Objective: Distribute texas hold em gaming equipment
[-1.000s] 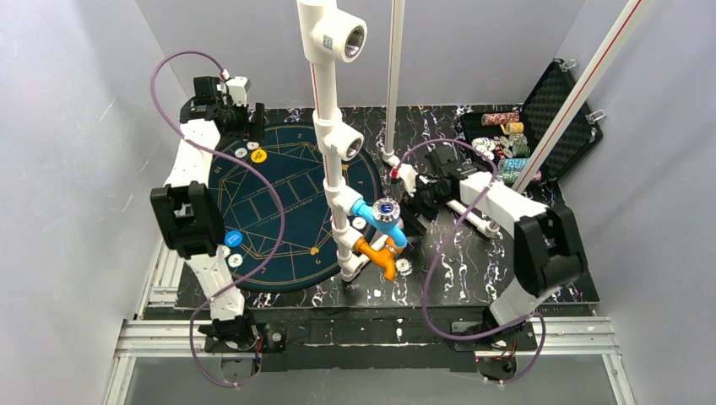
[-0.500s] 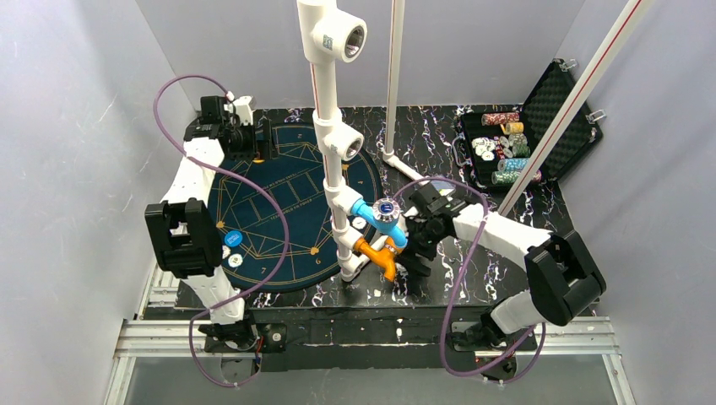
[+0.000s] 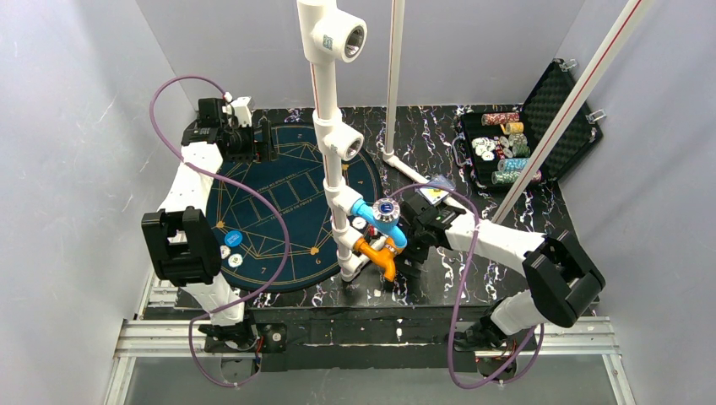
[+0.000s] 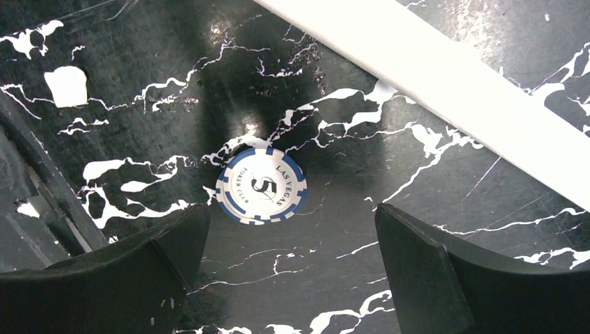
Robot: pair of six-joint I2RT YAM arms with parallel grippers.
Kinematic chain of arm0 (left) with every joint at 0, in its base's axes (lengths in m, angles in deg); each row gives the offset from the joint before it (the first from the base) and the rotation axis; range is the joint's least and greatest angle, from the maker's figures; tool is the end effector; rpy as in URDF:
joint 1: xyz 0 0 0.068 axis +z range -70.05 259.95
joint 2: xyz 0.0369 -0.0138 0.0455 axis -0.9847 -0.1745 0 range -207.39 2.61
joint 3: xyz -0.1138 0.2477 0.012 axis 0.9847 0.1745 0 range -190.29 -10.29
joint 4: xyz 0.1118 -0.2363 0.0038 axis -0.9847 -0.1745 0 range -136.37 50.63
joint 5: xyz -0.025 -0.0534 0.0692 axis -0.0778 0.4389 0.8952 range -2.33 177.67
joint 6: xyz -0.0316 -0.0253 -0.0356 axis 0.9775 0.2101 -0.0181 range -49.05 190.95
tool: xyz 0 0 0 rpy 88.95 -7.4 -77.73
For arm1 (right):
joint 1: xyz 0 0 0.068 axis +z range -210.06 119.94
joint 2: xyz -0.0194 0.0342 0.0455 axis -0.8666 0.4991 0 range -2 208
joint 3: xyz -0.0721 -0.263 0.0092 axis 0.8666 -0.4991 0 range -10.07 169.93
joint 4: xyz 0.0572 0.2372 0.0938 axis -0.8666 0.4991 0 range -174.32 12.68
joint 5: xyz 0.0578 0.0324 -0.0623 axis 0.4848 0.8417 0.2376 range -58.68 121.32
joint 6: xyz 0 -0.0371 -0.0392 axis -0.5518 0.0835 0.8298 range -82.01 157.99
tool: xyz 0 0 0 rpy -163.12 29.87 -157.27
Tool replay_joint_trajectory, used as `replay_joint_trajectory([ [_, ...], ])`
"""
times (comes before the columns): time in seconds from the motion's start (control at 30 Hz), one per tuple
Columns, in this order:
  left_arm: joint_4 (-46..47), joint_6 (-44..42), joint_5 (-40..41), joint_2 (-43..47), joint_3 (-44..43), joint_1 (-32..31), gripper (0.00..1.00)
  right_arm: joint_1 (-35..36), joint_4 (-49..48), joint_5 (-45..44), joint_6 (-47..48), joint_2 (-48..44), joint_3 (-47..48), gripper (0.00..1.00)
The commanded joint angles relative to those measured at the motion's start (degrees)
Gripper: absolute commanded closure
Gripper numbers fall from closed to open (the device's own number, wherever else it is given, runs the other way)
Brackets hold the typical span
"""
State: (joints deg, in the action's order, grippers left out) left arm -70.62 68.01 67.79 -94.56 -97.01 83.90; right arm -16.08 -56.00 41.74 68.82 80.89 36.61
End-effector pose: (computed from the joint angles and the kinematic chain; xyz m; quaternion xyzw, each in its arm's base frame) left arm 0.3849 0.0145 0.3185 0.0627 0.8994 -0.1330 0.4117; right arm 0.1878 0.1902 0.1807 -0.6059 0.7595 0.1130 0.2080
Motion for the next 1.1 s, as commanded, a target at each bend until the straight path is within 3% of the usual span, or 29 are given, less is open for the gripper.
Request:
replay_joint_trajectory([
  [0.0,0.2,0.2,0.1,2.6,0.5,-0.1,0.02,2.0,-2.6,-2.4,-1.9,0.1,-0.1,0.02],
  [0.27,0.3,0.2,1.0,2.3,0.6,-0.1,0.02,4.3,-2.1,-3.3,-1.8,1.4,-1.3,0.04],
  [0.57,0.5,0.0,1.5,1.9,0.2,-0.1,0.02,4.5,-1.3,-3.1,-0.9,4.3,-1.7,0.16],
  [1.07,0.5,-0.5,2.3,1.0,-0.2,-0.2,0.02,4.4,0.4,-3.1,-0.5,6.7,-0.8,0.57],
])
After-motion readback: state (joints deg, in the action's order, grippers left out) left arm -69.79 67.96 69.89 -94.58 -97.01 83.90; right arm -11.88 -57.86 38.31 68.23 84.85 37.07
